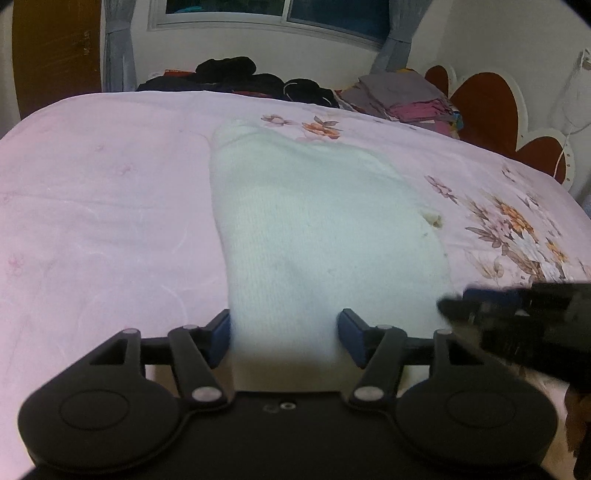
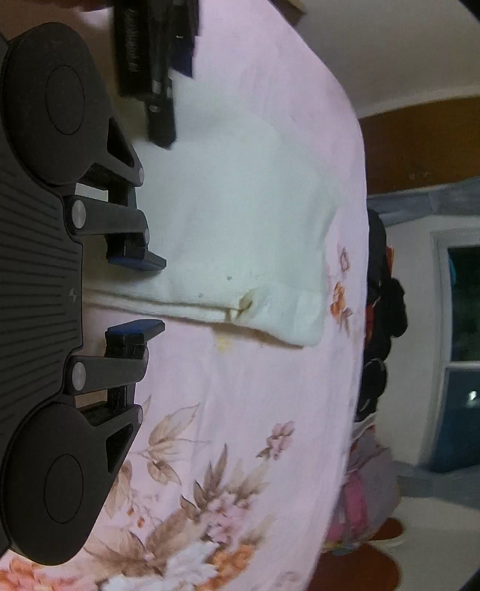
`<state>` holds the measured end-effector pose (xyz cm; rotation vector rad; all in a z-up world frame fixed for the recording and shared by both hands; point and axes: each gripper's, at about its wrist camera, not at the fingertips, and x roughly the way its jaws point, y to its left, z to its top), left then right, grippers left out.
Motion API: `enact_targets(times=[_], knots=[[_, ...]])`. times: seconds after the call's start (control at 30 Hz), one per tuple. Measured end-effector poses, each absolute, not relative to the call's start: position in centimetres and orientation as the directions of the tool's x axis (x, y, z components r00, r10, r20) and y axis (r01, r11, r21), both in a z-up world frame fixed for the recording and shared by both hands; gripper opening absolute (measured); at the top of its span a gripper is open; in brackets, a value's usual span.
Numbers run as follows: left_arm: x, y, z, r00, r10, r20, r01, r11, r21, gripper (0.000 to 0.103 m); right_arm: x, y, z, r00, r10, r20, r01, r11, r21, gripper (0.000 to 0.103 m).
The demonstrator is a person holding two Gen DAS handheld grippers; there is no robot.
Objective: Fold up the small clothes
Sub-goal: 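Press the folded sweater flat with both open grippers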
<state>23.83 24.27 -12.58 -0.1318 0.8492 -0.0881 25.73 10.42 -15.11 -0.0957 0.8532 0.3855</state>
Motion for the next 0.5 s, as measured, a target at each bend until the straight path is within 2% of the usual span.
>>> enact_targets(times=[0.4, 0.5], knots=[[23.7, 23.8, -13.1, 0.648, -0.147, -0.747, 0.05, 0.987, -0.151, 0.069, 24.6, 9.8, -15.4, 0.585, 0.26, -0.768, -0.314, 0.946, 0.081, 0.029], [24.0, 23.6, -13.0, 0.64, -0.145, -0.755, 0.048, 0.988, -0.149, 0.074, 24.4, 10.8, -15.2, 0.598, 0.224, -0.77, -0.339, 0.941, 0.01, 0.029]])
